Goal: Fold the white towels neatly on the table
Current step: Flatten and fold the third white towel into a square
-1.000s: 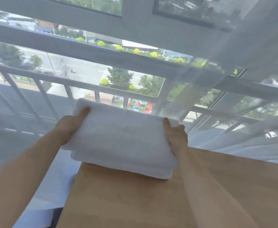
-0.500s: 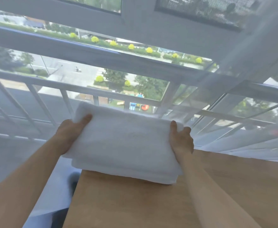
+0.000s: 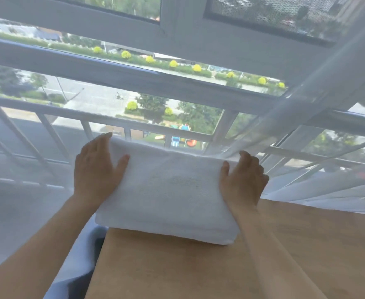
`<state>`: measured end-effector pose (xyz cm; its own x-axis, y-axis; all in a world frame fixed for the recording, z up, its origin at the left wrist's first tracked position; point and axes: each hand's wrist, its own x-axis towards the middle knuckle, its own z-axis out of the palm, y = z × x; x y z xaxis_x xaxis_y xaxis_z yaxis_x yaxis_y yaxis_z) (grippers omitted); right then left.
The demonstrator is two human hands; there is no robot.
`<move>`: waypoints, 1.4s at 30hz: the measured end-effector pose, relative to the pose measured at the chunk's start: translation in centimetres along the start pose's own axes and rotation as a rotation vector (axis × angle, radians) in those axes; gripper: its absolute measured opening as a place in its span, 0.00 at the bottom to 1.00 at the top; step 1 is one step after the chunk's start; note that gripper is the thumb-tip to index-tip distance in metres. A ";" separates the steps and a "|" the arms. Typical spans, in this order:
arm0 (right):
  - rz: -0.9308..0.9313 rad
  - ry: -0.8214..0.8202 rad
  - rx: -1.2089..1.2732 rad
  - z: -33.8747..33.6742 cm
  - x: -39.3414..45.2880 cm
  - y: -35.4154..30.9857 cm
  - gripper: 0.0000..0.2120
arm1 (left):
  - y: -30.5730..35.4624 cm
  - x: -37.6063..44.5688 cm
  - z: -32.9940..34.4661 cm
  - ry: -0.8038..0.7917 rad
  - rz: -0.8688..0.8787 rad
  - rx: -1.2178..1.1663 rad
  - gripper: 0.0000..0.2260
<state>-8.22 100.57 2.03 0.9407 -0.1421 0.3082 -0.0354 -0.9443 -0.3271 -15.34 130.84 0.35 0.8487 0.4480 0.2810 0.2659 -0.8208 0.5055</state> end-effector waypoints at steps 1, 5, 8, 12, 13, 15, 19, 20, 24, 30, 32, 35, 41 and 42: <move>-0.132 0.018 0.027 0.0 -0.5 -1.1 0.21 | 1.5 -0.4 0.2 0.029 0.154 0.010 0.24; -0.361 -0.392 0.018 1.5 -2.7 -4.4 0.26 | 6.6 -2.4 3.1 -0.340 0.442 0.108 0.22; -0.333 -0.504 -0.030 3.0 -2.7 -3.8 0.28 | 6.6 -2.0 4.9 -0.466 0.420 0.234 0.26; -0.339 -0.491 -0.041 3.4 -2.3 -3.0 0.30 | 6.0 -1.4 5.5 -0.478 0.404 0.252 0.30; -0.339 -0.486 -0.048 3.4 -2.3 -2.9 0.31 | 5.9 -1.4 5.6 -0.473 0.393 0.267 0.31; -0.331 -0.477 -0.076 3.2 -2.7 -2.3 0.33 | 5.7 -1.7 5.7 -0.483 0.355 0.274 0.33; -0.285 -0.444 -0.124 2.3 -3.3 -0.7 0.33 | 5.8 -1.8 5.4 -0.495 0.329 0.270 0.34; -0.285 -0.436 -0.142 2.0 -3.3 0.0 0.32 | 5.8 -1.8 5.3 -0.498 0.326 0.272 0.34; -0.199 -0.481 -0.093 0.8 -3.7 3.2 0.30 | 6.7 -2.2 4.7 -0.515 0.333 0.311 0.32; -0.176 -0.503 -0.073 -1.5 -5.4 4.5 0.29 | 9.2 -4.9 4.4 -0.512 0.243 0.360 0.30; -0.143 -0.517 -0.073 -2.7 -6.6 5.6 0.28 | 10.6 -6.6 4.4 -0.543 0.274 0.368 0.32; -0.134 -0.530 -0.028 -4.6 -8.6 8.2 0.26 | 13.3 -10.1 4.4 -0.550 0.375 0.377 0.33; -0.082 -0.479 0.018 -7.9 -12.6 16.2 0.23 | 20.2 -17.5 5.7 -0.705 0.585 0.331 0.29; -0.062 -0.486 0.019 -8.5 -13.2 17.8 0.23 | 21.5 -18.7 6.0 -0.722 0.568 0.319 0.29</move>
<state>-24.19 83.08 -0.24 0.9897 0.0736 -0.1230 0.0279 -0.9405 -0.3387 -22.73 102.69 1.05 0.9369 -0.2819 -0.2069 -0.2484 -0.9529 0.1739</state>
